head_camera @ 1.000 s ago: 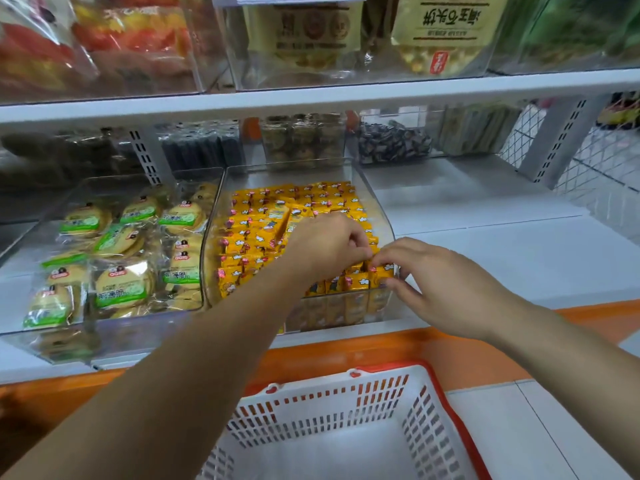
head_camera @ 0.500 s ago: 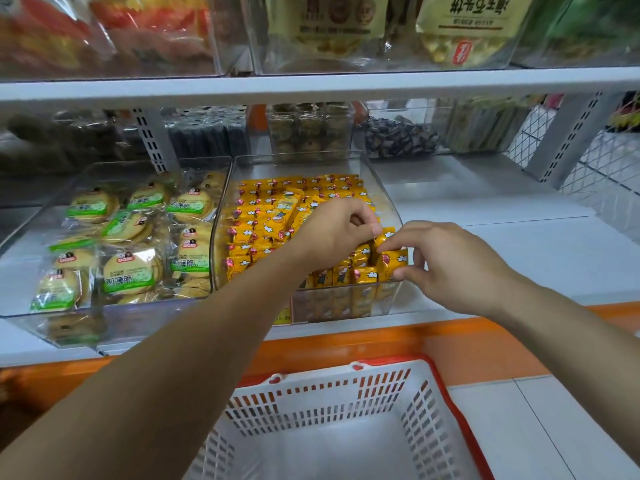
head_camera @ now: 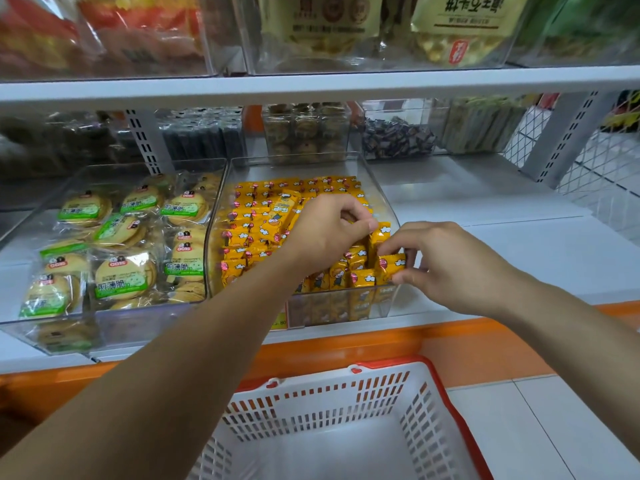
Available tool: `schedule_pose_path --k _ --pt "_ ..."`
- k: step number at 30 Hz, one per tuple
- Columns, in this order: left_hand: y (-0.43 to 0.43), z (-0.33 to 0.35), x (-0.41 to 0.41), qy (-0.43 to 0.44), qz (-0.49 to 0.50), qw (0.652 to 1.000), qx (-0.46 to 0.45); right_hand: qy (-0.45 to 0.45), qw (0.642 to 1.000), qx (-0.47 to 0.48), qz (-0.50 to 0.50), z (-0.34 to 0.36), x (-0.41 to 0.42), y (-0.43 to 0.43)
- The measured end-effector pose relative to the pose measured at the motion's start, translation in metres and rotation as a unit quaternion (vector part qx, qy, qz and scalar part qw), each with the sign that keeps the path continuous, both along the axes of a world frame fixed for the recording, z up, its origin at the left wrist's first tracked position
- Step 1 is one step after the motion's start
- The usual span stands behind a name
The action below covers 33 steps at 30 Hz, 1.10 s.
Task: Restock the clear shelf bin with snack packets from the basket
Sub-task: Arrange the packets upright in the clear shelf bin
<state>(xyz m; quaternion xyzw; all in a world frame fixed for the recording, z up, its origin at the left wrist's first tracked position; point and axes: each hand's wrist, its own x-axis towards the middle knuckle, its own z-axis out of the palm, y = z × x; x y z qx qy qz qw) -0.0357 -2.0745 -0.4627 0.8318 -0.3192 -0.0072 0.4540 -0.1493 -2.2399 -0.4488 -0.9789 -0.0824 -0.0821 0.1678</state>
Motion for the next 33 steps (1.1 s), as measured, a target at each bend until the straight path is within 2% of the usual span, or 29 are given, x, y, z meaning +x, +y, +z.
schedule_pose_path --k 7,15,21,24,28,33 --pt "-0.001 -0.003 -0.006 -0.019 0.018 0.999 -0.031 -0.038 0.997 -0.071 -0.007 -0.001 -0.001 -0.001" --pt "-0.001 -0.003 -0.002 -0.014 0.022 0.999 -0.023 0.023 0.987 -0.156 -0.017 -0.007 0.001 0.006" --pt "-0.002 -0.01 0.0 -0.053 -0.034 0.995 0.072 0.037 0.981 -0.188 -0.001 -0.009 -0.006 0.006" --pt "-0.001 -0.007 0.003 -0.084 -0.037 0.989 0.119 0.003 0.984 -0.179 -0.012 -0.009 -0.013 0.0" --pt "-0.003 0.001 0.007 -0.129 -0.037 0.973 0.188 0.029 0.987 -0.161 0.0 -0.016 -0.016 0.006" --pt "-0.007 0.009 0.005 -0.057 -0.045 0.983 0.167 0.024 0.988 -0.15 -0.006 -0.026 -0.018 0.012"
